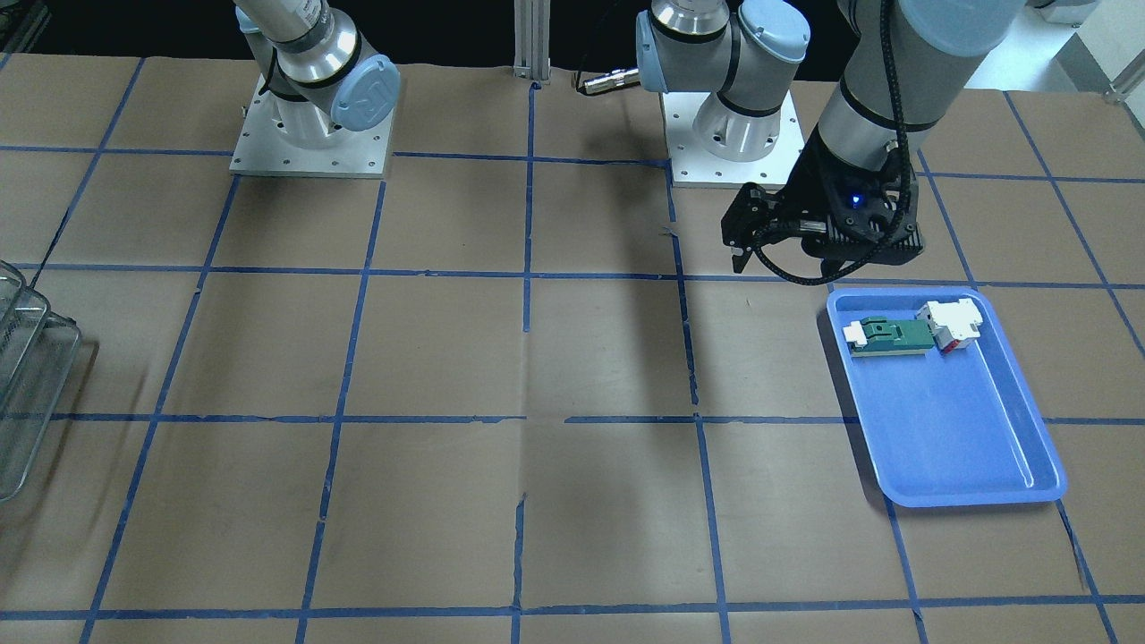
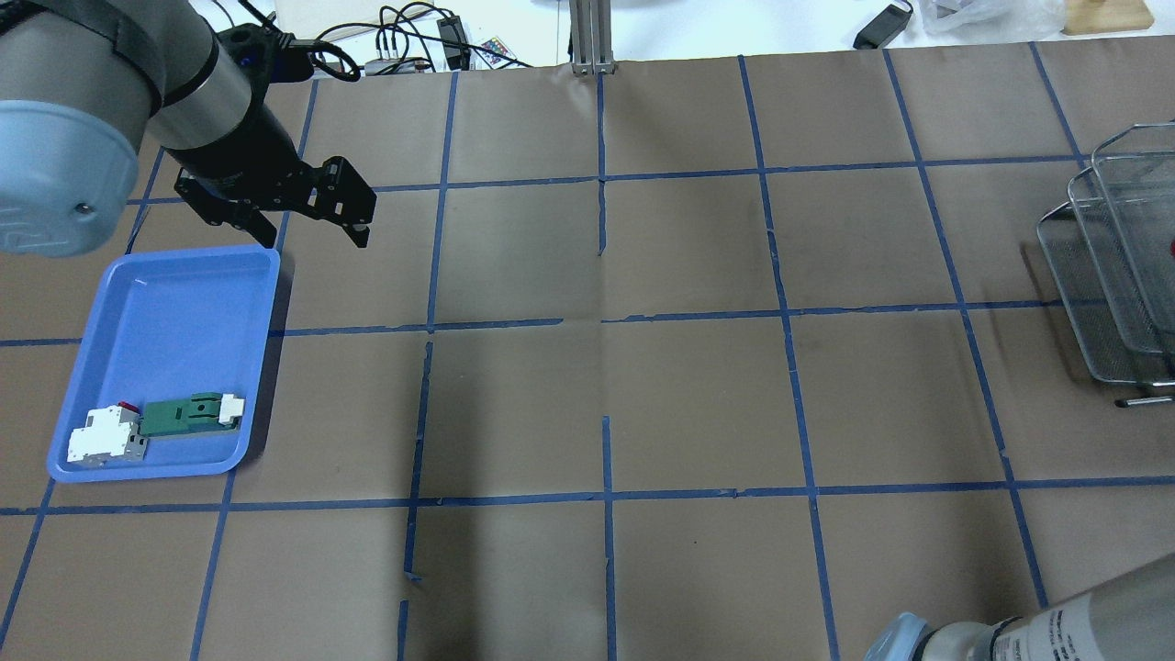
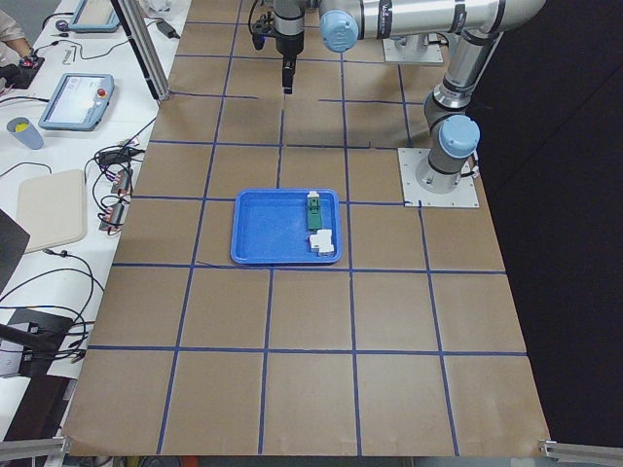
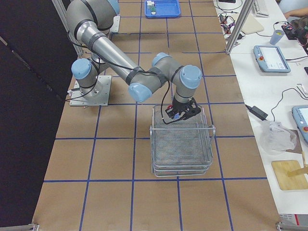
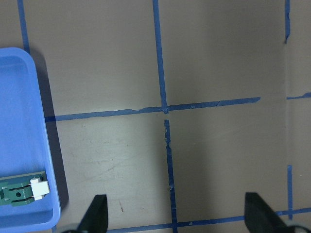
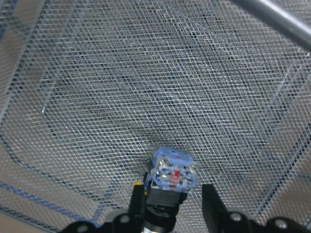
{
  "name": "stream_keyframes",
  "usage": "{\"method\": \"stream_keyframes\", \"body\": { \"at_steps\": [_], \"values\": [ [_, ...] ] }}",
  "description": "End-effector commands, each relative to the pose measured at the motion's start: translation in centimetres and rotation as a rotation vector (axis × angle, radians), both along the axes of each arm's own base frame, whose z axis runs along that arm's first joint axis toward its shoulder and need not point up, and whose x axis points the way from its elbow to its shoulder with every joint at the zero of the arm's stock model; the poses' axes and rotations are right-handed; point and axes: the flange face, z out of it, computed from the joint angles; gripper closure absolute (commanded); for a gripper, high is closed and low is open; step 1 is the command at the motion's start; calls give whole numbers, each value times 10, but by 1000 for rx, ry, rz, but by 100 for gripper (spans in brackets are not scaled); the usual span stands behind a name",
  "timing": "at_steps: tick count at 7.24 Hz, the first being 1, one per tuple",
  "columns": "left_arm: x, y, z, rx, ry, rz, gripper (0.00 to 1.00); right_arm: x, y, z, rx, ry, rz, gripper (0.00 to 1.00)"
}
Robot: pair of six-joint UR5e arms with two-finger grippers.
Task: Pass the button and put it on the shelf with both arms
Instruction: 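Release the button onto the shelf and raise the right gripper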
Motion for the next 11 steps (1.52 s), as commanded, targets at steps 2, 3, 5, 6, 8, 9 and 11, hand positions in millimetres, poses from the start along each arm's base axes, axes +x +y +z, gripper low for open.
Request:
{"method": "stream_keyframes", "body": {
  "at_steps": [2, 3, 5, 6, 8, 9, 11],
  "values": [
    [3, 4, 4, 37, -28, 109, 0, 30, 7, 47, -43, 32, 33, 0],
    [2, 7, 8, 32, -28, 108, 0, 97, -1, 75, -47, 34, 132, 0],
    [2, 7, 8, 31, -28, 108, 0, 229, -10, 99, 7, 65, 363, 0],
    [2, 7, 8, 31, -27, 108, 0, 282, 9, 111, 49, 35, 458, 0],
    [2, 9, 12, 23, -27, 108, 0, 380, 34, 116, 59, 30, 693, 0],
    [1, 11, 13, 20, -20, 108, 0, 400, 53, 125, 42, 43, 788, 0],
    [1, 13, 15, 15, -16, 107, 0, 417, 77, 122, 48, 1, 1136, 0]
  ]
}}
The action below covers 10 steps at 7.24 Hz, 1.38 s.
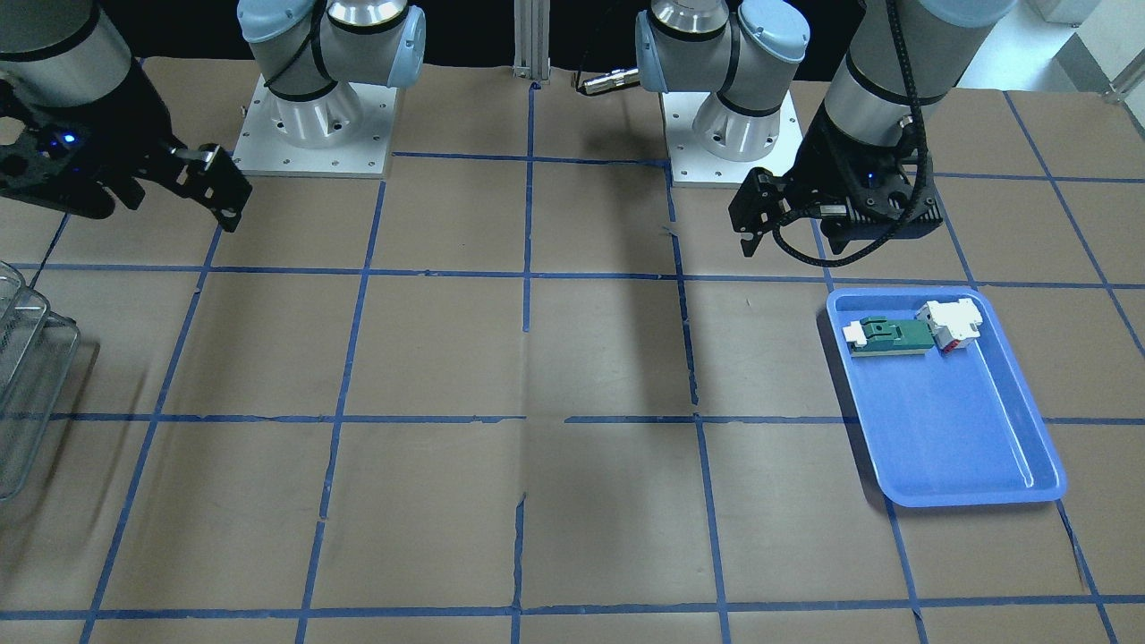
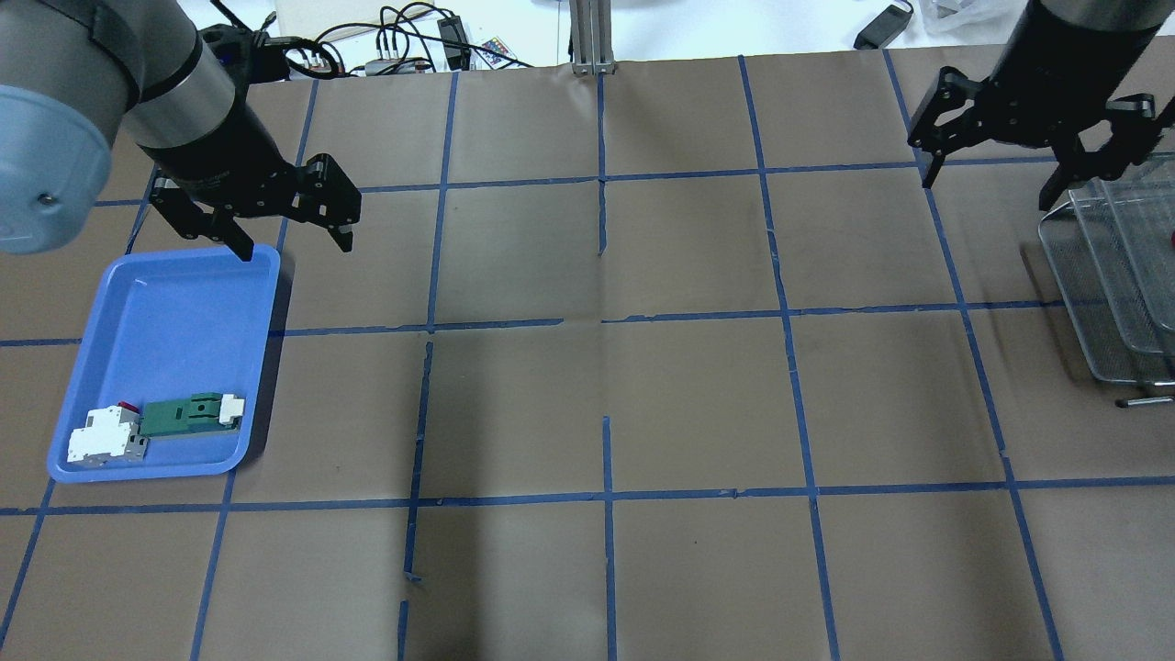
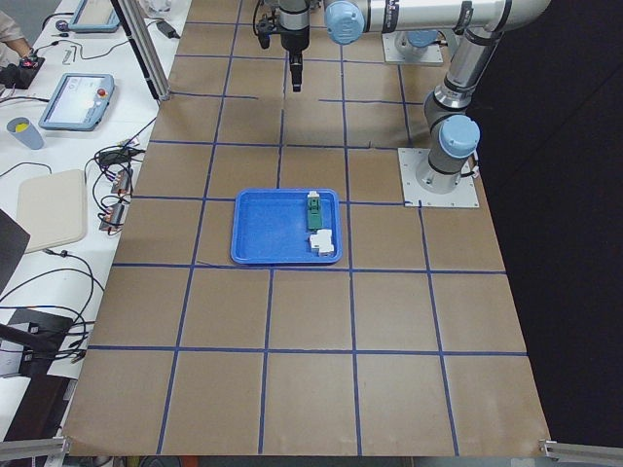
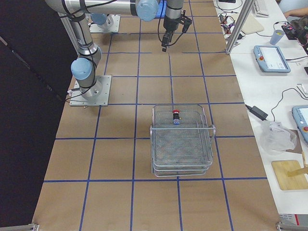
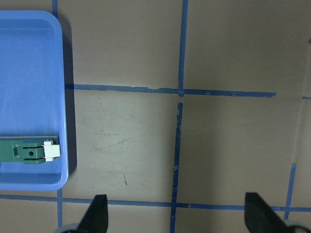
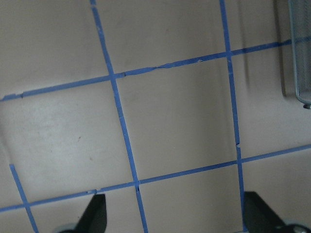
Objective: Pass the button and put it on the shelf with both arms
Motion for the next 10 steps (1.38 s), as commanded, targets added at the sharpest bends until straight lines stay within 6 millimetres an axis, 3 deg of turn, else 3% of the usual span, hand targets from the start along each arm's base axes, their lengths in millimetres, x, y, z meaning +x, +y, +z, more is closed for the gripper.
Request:
{"method": "stream_keyframes", "body": {
  "at_steps": [1, 2, 4, 6, 7, 10],
  "values": [
    [0, 3, 4, -8, -4, -1, 0, 27, 35, 13, -16, -5, 147, 0],
    [0, 5, 1, -2, -2, -1, 0, 39, 47, 6, -14, 0, 55, 0],
    [-1, 6, -2, 2, 5, -1, 0, 69, 60, 5, -15, -13, 107, 0],
    [-1, 5, -2, -2, 6, -1, 0, 72, 63, -2, -7, -28, 112, 0],
    [-1, 5, -2, -2, 6, -1, 0, 71, 58, -5, -7, -96, 94, 0],
    [-1, 5, -2, -2, 7, 0, 0, 60, 58, -5, 1, -77, 60, 0]
  ]
}}
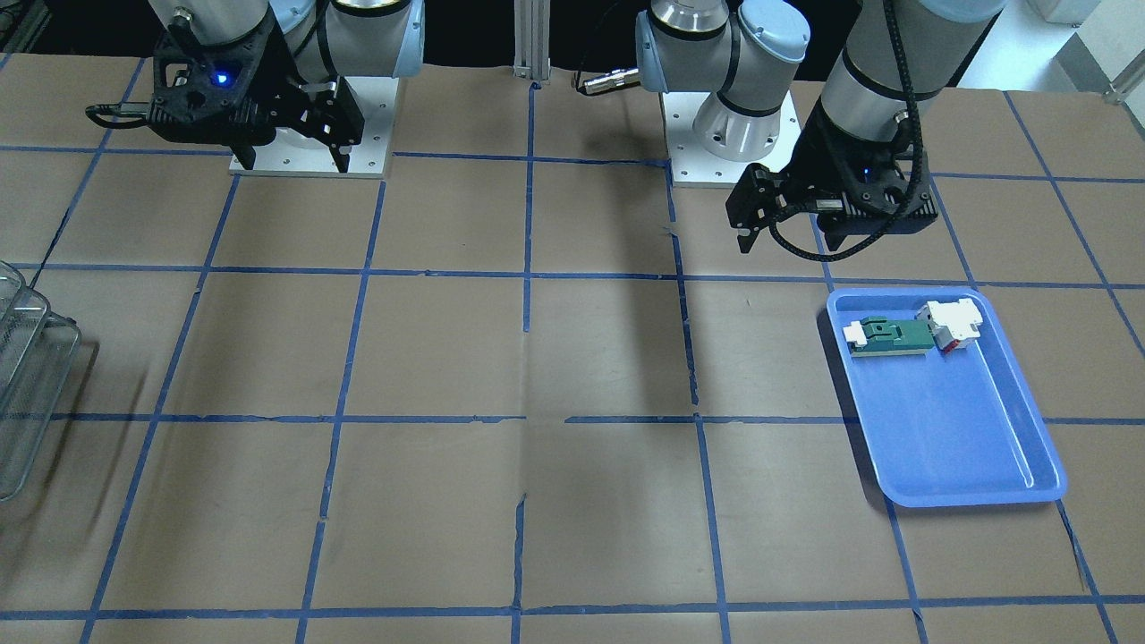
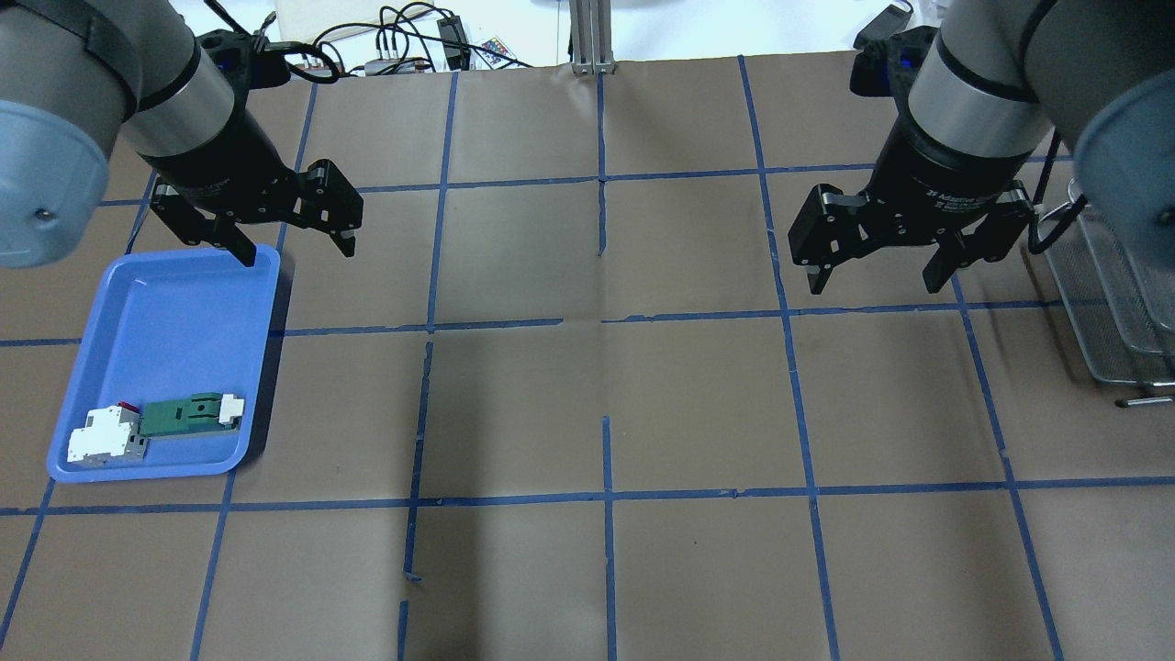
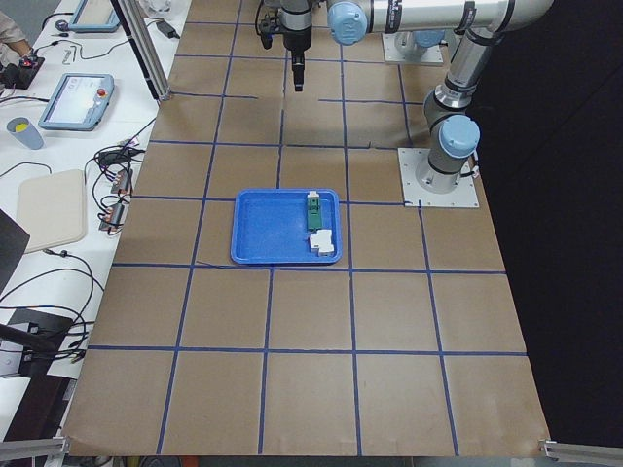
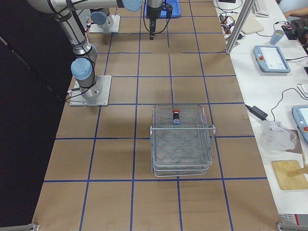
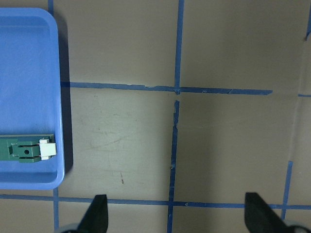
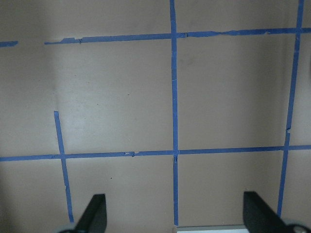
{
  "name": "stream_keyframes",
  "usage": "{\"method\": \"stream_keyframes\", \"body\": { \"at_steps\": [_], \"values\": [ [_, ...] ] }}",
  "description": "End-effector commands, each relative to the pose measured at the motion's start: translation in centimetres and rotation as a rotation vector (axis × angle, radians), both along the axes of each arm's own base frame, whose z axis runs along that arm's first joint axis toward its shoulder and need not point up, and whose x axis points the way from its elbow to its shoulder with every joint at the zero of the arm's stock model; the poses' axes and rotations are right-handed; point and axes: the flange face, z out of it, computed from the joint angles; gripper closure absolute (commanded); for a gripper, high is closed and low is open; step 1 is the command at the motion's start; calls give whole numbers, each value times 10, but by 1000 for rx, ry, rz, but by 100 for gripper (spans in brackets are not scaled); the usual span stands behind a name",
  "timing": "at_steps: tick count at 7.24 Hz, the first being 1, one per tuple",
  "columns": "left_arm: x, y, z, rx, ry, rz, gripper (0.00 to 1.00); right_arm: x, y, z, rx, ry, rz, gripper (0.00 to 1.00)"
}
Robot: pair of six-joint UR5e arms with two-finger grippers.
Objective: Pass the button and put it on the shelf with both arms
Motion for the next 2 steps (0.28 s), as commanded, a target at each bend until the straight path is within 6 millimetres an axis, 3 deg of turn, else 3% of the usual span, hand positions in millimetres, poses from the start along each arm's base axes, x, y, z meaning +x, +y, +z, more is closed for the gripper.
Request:
{"method": "stream_keyframes", "body": {
  "at_steps": [1, 2],
  "values": [
    [1, 0, 0, 0, 1, 3, 0, -2, 1, 0, 4, 7, -7, 0],
    [1, -1, 0, -2, 1, 3, 0, -2, 3, 3, -3, 6, -8, 0]
  ]
}}
